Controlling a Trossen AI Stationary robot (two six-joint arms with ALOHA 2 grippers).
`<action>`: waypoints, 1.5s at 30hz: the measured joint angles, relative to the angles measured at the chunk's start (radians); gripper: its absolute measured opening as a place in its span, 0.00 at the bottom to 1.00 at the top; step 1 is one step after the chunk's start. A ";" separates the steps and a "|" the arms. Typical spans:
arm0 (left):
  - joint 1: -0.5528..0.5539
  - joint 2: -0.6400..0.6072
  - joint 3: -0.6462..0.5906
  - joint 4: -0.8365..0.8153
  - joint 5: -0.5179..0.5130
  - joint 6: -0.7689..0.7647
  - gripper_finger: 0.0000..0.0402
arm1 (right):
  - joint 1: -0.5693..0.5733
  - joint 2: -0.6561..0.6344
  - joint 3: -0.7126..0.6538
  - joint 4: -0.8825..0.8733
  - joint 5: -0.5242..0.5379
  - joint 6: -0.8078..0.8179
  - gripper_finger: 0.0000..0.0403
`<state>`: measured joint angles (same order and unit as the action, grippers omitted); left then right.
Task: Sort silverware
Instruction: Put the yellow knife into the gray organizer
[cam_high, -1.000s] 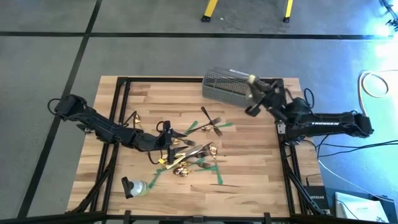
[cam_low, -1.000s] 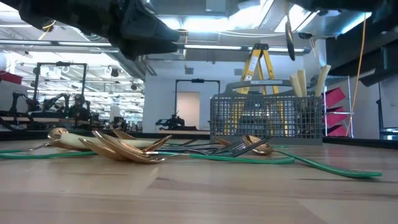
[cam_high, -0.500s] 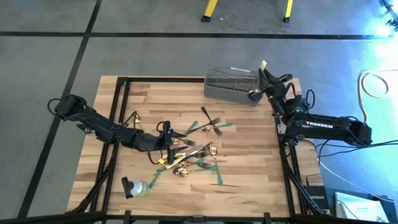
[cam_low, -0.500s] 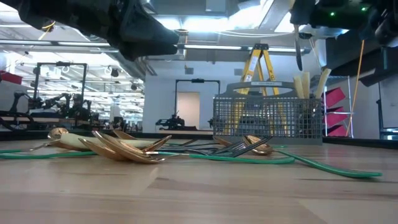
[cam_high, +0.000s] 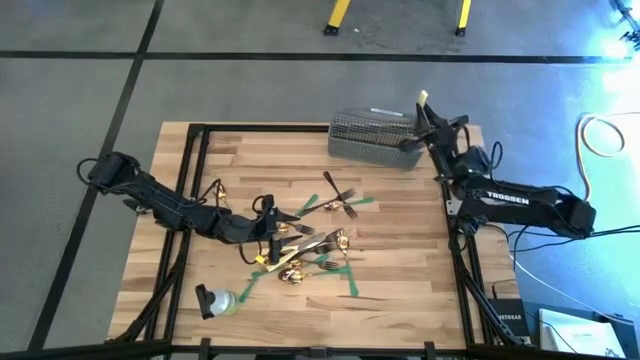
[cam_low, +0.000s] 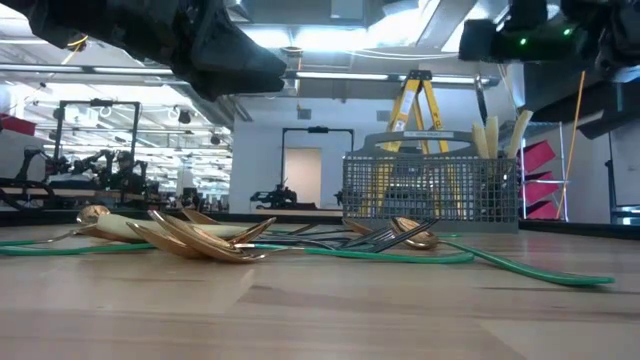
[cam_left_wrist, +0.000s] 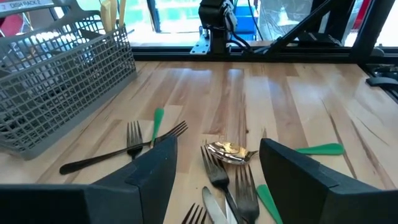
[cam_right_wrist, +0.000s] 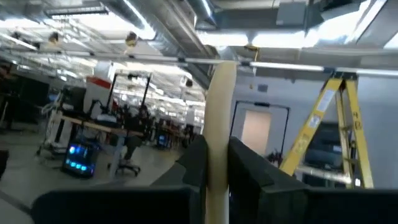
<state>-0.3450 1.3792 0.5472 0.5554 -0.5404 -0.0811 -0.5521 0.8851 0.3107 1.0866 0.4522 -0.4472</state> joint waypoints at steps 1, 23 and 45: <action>0.000 0.000 0.000 0.001 0.000 0.001 0.53 | -0.012 0.016 0.000 -0.011 0.000 0.013 0.06; 0.000 0.000 0.000 -0.021 0.000 -0.009 0.53 | -0.261 0.203 -0.215 0.287 -0.026 0.334 0.06; 0.000 0.000 0.000 -0.021 0.000 -0.016 0.53 | -0.260 0.206 -0.219 0.301 -0.059 0.328 0.22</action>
<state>-0.3450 1.3792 0.5474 0.5343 -0.5400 -0.0975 -0.8120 1.0908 0.0921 1.3880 0.3935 -0.1193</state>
